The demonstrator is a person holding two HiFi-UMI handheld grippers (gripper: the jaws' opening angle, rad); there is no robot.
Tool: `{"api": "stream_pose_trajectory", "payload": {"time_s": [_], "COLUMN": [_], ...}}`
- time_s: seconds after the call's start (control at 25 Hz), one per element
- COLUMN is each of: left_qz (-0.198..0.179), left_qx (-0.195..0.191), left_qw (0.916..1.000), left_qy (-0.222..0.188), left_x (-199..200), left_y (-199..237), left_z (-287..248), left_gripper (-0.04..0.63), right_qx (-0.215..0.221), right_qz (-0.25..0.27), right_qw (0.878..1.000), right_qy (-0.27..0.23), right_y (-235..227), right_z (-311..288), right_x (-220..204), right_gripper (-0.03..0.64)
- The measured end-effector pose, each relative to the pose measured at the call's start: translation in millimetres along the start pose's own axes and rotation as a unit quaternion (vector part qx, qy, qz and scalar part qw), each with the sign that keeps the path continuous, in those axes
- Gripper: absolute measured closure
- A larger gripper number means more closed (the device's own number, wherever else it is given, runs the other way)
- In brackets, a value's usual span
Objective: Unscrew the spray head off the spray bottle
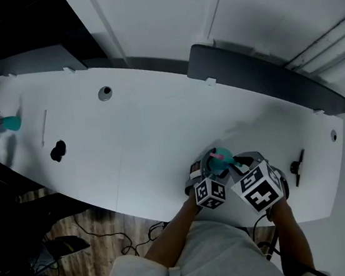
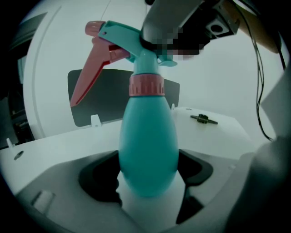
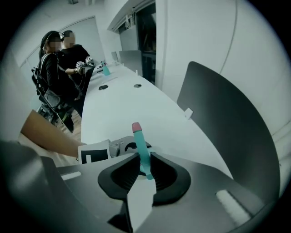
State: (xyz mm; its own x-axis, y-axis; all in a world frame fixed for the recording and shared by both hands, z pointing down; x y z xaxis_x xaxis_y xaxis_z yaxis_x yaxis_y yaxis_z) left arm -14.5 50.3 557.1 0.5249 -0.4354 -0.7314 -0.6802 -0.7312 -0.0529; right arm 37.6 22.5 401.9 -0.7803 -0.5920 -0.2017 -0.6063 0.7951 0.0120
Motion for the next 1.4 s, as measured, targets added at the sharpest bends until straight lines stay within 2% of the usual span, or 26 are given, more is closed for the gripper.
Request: {"api": "stream_pose_trajectory", "payload": {"time_s": [0.16,0.32,0.44,0.6,0.64,0.72,0.8,0.88,0.92,0.96,1.0,1.08,1.12,1.16,1.2,1.24,1.32,1.4], "left_qz": [-0.005,-0.032,-0.051,-0.064,-0.065,-0.063,-0.054,-0.041,-0.036,-0.033,-0.031,-0.030,-0.030,-0.030,-0.030,-0.030,-0.030,-0.030], "left_qx": [-0.001,-0.007,-0.020,-0.020,-0.019,-0.018,-0.021,-0.023,-0.024,-0.024,-0.024,-0.023,-0.022,-0.022,-0.023,-0.023,-0.024,-0.024], "left_qw": [1.0000,0.9995,0.9985,0.9978,0.9977,0.9978,0.9983,0.9989,0.9991,0.9992,0.9992,0.9993,0.9993,0.9993,0.9993,0.9993,0.9992,0.9992], "left_qy": [-0.002,-0.001,0.004,0.001,0.001,0.002,0.003,0.005,0.006,0.006,0.007,0.007,0.007,0.006,0.007,0.007,0.007,0.007], "left_x": [-1,-2,0,0,0,0,0,-1,-1,-1,-2,-2,-2,-2,-2,-2,-2,-2], "left_y": [0,-1,-4,-7,-7,-7,-5,-4,-3,-2,-2,-1,-1,-1,-1,-1,-1,0], "left_z": [2,2,1,2,2,1,0,0,0,0,1,1,1,1,0,0,0,1], "left_gripper": [0.215,0.215,0.215,0.215,0.215,0.215,0.215,0.215,0.215,0.215,0.215,0.215,0.215,0.215,0.215,0.215,0.215,0.215], "right_qx": [-0.005,0.019,0.007,0.000,0.002,0.002,-0.003,-0.012,-0.012,-0.005,0.008,0.041,0.054,0.060,0.062,0.062,0.082,0.126], "right_qz": [0.117,0.236,0.341,0.476,0.493,0.500,0.485,0.459,0.438,0.409,0.368,0.261,0.200,0.137,0.078,0.024,-0.072,-0.163], "right_qw": [0.993,0.971,0.940,0.879,0.870,0.866,0.874,0.889,0.899,0.913,0.929,0.961,0.972,0.980,0.984,0.984,0.977,0.958], "right_qy": [0.000,-0.011,0.000,0.008,0.010,0.014,0.012,0.003,-0.005,-0.018,-0.035,-0.083,-0.108,-0.131,-0.151,-0.164,-0.181,-0.201], "right_y": [9,5,7,15,15,13,11,11,10,8,6,-3,-7,-11,-14,-15,-12,-7], "right_z": [2,3,5,7,7,6,5,4,5,8,13,26,33,38,42,44,44,42], "right_x": [1,-7,-10,-12,-12,-11,-9,-9,-9,-9,-9,-10,-12,-14,-16,-19,-23,-26], "right_gripper": [0.557,0.554,0.560,0.560,0.560,0.560,0.558,0.546,0.515,0.457,0.420,0.418,0.437,0.485,0.571,0.594,0.583,0.570]}}
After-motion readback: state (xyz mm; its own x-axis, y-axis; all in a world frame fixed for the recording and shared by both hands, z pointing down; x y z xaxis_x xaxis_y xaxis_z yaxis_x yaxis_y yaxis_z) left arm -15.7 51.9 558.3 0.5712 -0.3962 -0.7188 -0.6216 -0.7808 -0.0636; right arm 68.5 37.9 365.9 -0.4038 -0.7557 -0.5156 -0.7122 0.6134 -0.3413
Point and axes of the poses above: the fingertips, and each gripper's own axes: z backward along the fingers, y to its left, x out of its top, the point moved 9 cm from there along z, backward along the fingers, and after that the axes turned 9 degrees about y, right-handed, at the moved point
